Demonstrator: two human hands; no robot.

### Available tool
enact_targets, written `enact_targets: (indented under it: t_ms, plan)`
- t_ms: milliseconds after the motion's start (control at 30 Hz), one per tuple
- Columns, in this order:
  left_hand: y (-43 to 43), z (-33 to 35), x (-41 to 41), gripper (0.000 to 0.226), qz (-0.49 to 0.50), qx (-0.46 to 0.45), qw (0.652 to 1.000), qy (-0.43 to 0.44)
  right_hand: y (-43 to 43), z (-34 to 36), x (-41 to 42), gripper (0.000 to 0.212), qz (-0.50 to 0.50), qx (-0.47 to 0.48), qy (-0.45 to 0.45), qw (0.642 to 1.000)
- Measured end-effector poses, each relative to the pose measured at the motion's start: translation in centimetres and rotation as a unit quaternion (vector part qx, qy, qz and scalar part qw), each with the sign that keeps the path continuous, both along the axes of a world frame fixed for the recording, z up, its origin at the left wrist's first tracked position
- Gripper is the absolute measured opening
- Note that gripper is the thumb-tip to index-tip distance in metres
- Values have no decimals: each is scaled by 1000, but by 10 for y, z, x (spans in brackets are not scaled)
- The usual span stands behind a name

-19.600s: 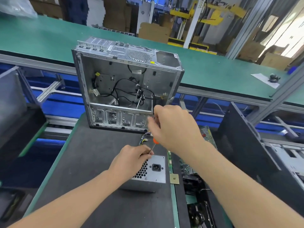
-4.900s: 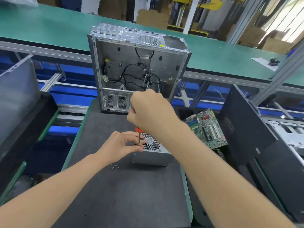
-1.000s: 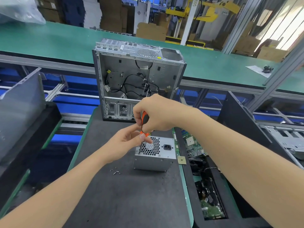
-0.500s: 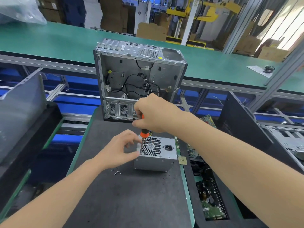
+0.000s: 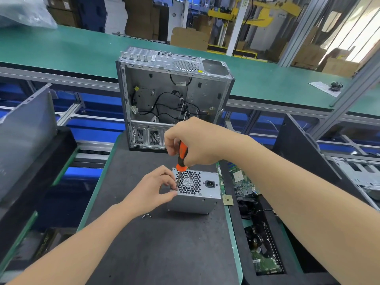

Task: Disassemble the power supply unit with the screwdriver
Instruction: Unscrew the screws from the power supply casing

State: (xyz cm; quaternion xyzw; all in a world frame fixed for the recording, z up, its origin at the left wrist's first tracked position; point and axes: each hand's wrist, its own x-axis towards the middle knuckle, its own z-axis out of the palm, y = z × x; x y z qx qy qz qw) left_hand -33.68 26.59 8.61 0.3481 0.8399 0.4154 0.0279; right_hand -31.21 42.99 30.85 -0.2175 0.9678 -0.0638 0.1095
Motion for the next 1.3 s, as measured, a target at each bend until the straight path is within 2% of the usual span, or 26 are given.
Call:
enact_targets:
  t_ms: [200, 333, 467, 567, 733, 933, 1033, 1100, 1200, 1300]
  plan:
    - [1, 5, -4, 27, -9, -15, 1000, 13, 5, 10, -2, 29, -10, -20, 29, 999]
    - [-18, 3, -10, 22, 53, -14, 998, 8, 5, 5, -6, 25, -20, -32, 46, 998]
    - [-50, -26, -6, 12, 85, -118, 987, -64, 2, -11, -8, 25, -30, -46, 42, 998]
    - [-64, -56, 6, 12, 89, -192, 971, -111, -4, -21, -7, 25, -33, -50, 33, 998]
    - [-70, -77, 15, 18, 126, -176, 969, -116, -6, -28, -5, 26, -47, -65, 32, 996]
    - [-74, -78, 11, 10, 109, -167, 974, -102, 5, -22, 5, 25, -67, -86, 60, 992]
    - [-73, -67, 3, 15, 87, -186, 974, -93, 14, -18, 14, 23, -87, -101, 70, 989]
    - [-66, -49, -4, 15, 121, -148, 978, -78, 23, -13, 19, 17, -104, -105, 83, 986]
    - [-38, -11, -10, 15, 155, -43, 987, -2, 41, -3, 24, 6, -121, -68, 113, 984]
    - [3, 24, -6, 18, 67, 38, 997, 7, 58, 0, 29, 8, -144, -44, 122, 981]
